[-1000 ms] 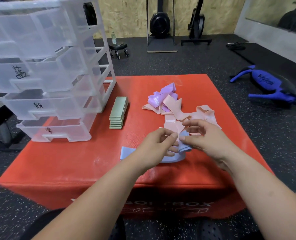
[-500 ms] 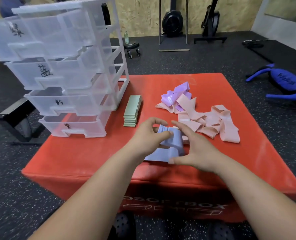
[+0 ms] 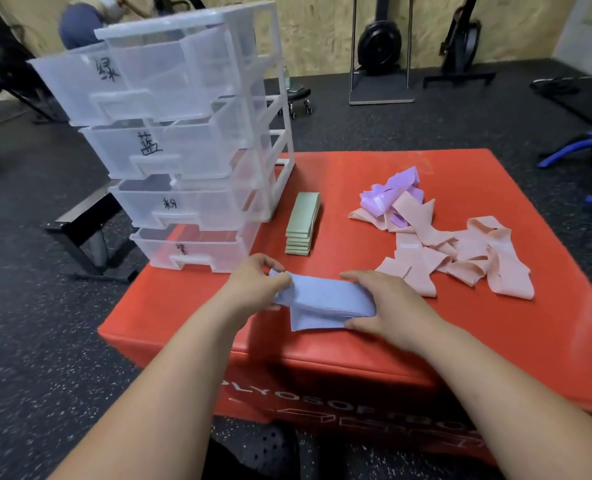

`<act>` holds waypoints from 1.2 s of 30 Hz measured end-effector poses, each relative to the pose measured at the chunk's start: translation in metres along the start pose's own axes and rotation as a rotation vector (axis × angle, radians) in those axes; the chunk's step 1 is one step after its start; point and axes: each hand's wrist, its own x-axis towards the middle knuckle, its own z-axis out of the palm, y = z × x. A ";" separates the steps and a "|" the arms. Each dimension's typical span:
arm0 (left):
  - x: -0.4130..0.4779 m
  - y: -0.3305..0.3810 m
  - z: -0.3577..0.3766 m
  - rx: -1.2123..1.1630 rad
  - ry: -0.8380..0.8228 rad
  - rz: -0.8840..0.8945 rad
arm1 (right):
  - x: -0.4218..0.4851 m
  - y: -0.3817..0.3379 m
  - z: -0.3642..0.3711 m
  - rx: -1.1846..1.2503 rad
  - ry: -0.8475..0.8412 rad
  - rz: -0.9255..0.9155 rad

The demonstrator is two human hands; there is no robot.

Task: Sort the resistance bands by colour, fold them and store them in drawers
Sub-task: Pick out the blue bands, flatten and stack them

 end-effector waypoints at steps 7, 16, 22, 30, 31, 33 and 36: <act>0.004 -0.009 0.007 0.033 0.046 0.064 | 0.007 0.000 -0.003 -0.110 -0.046 -0.042; 0.003 -0.017 0.006 0.528 -0.011 0.184 | 0.008 0.000 -0.002 -0.174 -0.032 -0.043; 0.005 -0.020 0.016 0.743 0.058 0.595 | 0.008 0.000 -0.003 -0.181 -0.027 -0.030; 0.012 -0.018 0.035 0.923 -0.263 0.767 | 0.005 0.000 -0.006 -0.223 -0.032 -0.017; 0.013 -0.015 0.034 0.915 -0.261 0.767 | 0.004 -0.001 -0.007 -0.230 -0.029 -0.013; 0.014 -0.014 0.032 0.897 -0.255 0.775 | 0.003 -0.002 -0.009 -0.243 -0.023 -0.003; 0.010 -0.016 0.034 0.868 -0.244 0.777 | 0.003 -0.003 -0.009 -0.260 -0.035 0.011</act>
